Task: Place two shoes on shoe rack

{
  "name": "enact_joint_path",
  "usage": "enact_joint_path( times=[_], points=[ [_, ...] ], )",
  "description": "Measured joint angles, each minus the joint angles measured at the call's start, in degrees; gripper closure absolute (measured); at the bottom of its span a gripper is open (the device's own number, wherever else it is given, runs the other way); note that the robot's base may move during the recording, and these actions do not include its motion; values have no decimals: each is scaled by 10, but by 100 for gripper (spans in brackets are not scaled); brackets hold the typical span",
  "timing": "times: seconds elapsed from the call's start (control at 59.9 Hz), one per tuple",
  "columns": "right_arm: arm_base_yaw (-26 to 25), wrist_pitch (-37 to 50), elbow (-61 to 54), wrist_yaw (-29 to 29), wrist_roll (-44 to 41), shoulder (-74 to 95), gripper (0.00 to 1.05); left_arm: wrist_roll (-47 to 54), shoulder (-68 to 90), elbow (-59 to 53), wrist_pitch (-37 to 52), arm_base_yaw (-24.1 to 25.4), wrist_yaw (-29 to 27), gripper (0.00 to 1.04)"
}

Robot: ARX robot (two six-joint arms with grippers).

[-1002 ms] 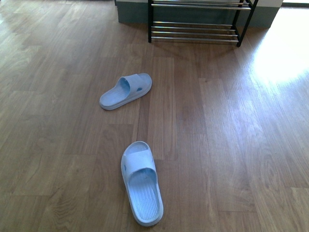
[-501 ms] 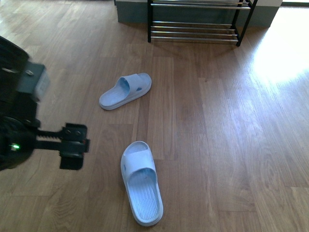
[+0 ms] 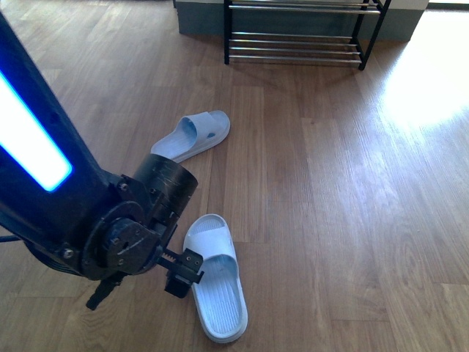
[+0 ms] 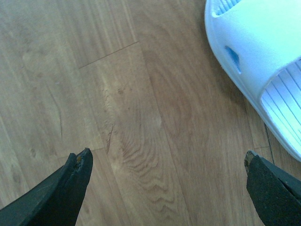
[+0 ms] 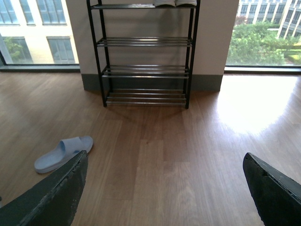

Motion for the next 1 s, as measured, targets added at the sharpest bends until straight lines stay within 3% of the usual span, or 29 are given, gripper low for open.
enact_joint_path(
  times=[0.718,0.952,1.002],
  points=[
    [0,0,0,0,0,0,9,69,218,261,-57,-2,52,9],
    [0,0,0,0,0,0,9,113,237,269,30,-1,12,9],
    [0,0,0,0,0,0,9,133,240,263,67,1,-1,17]
  ],
)
